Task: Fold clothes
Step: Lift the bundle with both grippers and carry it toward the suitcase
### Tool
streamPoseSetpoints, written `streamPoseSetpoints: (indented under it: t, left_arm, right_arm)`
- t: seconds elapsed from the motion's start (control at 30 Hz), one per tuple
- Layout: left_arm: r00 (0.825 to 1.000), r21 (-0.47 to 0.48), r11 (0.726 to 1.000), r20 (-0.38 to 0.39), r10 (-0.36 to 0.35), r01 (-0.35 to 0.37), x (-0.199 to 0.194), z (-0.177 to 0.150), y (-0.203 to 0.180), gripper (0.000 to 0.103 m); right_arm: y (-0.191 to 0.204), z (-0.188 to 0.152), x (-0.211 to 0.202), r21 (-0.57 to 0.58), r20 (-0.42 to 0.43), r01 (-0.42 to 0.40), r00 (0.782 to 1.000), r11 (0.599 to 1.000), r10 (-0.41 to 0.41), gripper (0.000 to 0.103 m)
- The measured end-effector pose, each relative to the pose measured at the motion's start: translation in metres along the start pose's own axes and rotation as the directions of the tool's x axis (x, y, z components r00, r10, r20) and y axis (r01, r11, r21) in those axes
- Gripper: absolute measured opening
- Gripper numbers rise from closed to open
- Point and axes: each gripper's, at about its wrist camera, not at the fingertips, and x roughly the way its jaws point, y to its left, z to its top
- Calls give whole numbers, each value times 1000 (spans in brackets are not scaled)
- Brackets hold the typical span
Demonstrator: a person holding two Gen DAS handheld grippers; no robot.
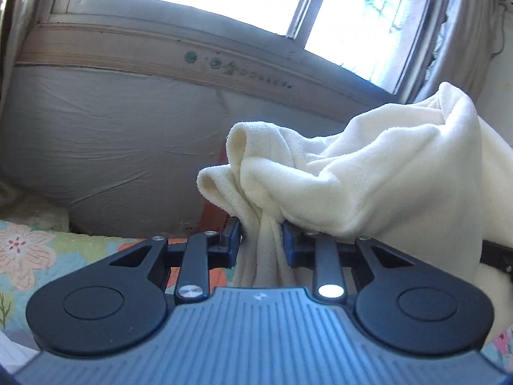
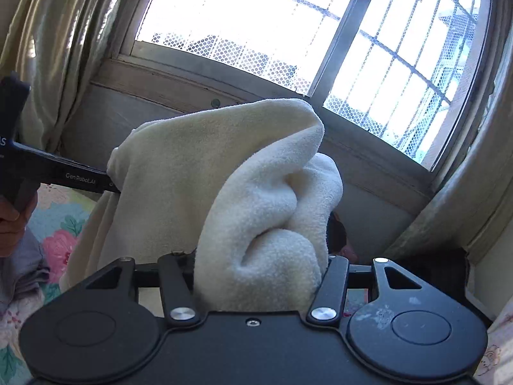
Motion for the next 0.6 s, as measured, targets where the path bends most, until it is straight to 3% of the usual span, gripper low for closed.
streamPoseSetpoints:
  t: [0.1, 0.2, 0.33, 0.4, 0.47, 0.53, 0.6]
  left_arm:
    - [995, 79, 991, 9, 103, -103, 23, -7, -18, 25]
    - [996, -46, 996, -65, 69, -72, 60, -22, -4, 26]
    - [978, -244, 969, -208, -6, -46, 104, -56, 24, 24]
    - [962, -259, 963, -274, 7, -81, 113, -68, 30, 24]
    - [944, -251, 961, -330, 28, -117, 118, -76, 33, 25]
    - [934, -250, 962, -357, 13, -109, 120, -81, 34, 29]
    - [921, -270, 959, -388, -24, -89, 122, -86, 37, 31]
  right_arm:
    - [-1, -22, 47, 50, 20, -7, 1000, 999, 6, 59]
    - [-11, -48, 91, 130, 17, -14, 1000, 991, 12, 59]
    - [-38, -91, 147, 209, -114, 62, 993, 976, -39, 59]
    - [-56, -116, 163, 250, -188, 106, 980, 963, -60, 59]
    - [-75, -134, 172, 347, -234, 113, 972, 931, -31, 59]
    - [-84, -143, 172, 401, -237, 119, 971, 908, -23, 61]
    - [-82, -145, 173, 394, -237, 124, 971, 910, -30, 61]
